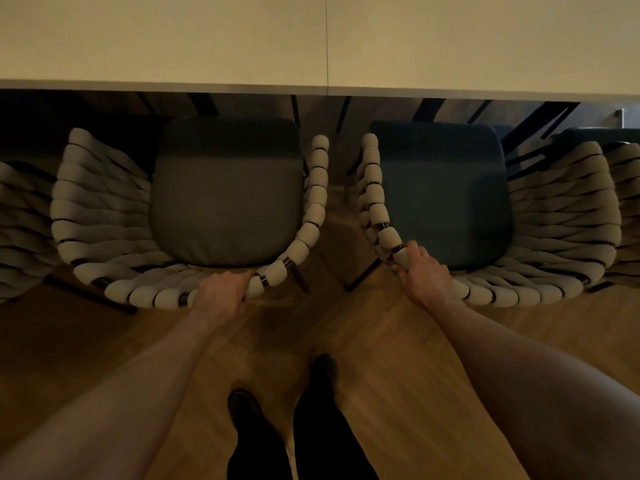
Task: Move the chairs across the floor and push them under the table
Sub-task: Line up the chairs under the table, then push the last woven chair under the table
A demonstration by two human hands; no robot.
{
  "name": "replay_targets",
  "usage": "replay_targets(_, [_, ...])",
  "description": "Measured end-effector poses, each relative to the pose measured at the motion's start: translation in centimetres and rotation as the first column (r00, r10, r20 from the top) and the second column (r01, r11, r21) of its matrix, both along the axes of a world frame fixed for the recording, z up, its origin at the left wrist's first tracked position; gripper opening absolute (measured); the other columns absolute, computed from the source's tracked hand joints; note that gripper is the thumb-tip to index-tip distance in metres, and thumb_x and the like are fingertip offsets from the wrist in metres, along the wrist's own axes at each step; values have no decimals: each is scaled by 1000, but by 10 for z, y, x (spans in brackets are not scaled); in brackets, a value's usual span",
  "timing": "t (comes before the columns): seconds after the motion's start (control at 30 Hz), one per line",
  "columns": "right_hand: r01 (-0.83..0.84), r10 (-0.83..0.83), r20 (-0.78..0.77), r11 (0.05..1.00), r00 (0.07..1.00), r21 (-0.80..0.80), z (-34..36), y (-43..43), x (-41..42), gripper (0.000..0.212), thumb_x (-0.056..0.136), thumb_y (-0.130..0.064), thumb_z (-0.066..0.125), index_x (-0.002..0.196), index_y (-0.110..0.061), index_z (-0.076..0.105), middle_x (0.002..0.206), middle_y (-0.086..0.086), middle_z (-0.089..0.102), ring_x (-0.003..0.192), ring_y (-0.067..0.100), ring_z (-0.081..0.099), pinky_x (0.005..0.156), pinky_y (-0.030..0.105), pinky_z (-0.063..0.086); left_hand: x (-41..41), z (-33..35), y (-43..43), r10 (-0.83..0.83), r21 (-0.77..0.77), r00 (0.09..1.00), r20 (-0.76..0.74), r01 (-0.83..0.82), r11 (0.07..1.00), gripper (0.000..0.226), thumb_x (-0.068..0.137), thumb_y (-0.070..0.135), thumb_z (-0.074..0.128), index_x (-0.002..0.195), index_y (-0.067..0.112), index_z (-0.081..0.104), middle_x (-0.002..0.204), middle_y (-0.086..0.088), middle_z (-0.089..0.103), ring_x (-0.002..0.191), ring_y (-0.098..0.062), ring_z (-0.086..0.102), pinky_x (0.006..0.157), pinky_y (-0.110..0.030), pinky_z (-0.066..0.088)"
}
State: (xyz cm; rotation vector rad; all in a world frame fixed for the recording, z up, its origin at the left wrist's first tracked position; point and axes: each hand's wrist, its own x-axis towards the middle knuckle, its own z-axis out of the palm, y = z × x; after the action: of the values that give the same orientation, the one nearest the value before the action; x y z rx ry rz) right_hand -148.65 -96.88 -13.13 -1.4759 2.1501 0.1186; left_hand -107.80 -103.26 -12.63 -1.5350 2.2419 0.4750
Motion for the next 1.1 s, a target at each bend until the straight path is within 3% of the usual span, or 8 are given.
replay_targets(0.13, [17,-15,-28,998,999,66,4,-1,1,49,107,-42,56,147,-24,34,137,8,61,116,31,63,99,58,52,2,-5,0,8,38,999,-34,-7,999,56,99,36,66,152,31,47,120,-3,73,103,-25,72,85,-42,59])
replay_targets(0.3, [95,-87,-67,988,994,121,32,7,26,71,101,-35,60,160,-16,25,152,17,51,140,38,49,119,61,36,9,16,12,108,88,987,-119,-98,991,81,97,63,64,162,24,37,129,-11,70,116,-33,67,90,-44,55])
replay_targets(0.4, [120,-113,-73,988,991,93,57,23,58,87,97,-29,63,166,-9,14,168,21,29,155,41,31,126,61,26,25,38,28,153,91,974,-166,-140,986,70,97,53,66,156,23,43,132,-9,69,121,-31,63,95,-44,55])
replay_targets(0.5, [131,-128,-31,981,991,146,78,37,97,81,95,-26,64,163,-9,23,173,22,12,154,45,27,122,61,35,57,56,43,251,127,945,-211,-228,965,59,99,41,66,152,23,47,141,-7,64,129,-30,60,101,-47,54])
replay_targets(0.63, [-13,-23,121,957,992,291,98,41,170,64,102,-29,62,158,-10,39,166,16,36,147,35,44,118,49,44,123,68,63,419,214,860,-291,-368,905,65,98,32,69,156,24,42,151,-9,57,138,-33,55,109,-49,51])
replay_targets(0.77, [-75,4,215,944,977,320,110,39,273,53,107,-34,55,155,-13,49,155,11,54,142,28,52,115,40,43,202,88,83,643,371,716,-271,-539,756,60,105,35,63,159,21,43,156,-9,53,141,-34,51,115,-47,45])
replay_targets(0.9, [-49,-54,305,945,951,322,125,28,391,48,107,-38,56,150,-15,56,144,8,63,133,26,60,109,40,50,316,97,108,733,454,657,-178,-606,653,61,104,46,61,157,19,47,157,-8,54,141,-31,52,115,-40,45])
replay_targets(1.1, [-175,53,407,947,912,269,147,-14,551,39,107,-33,57,141,-15,63,133,7,70,122,25,66,105,36,51,471,125,103,828,433,520,-210,-709,556,46,104,39,64,144,16,63,146,-6,64,134,-27,59,109,-35,48])
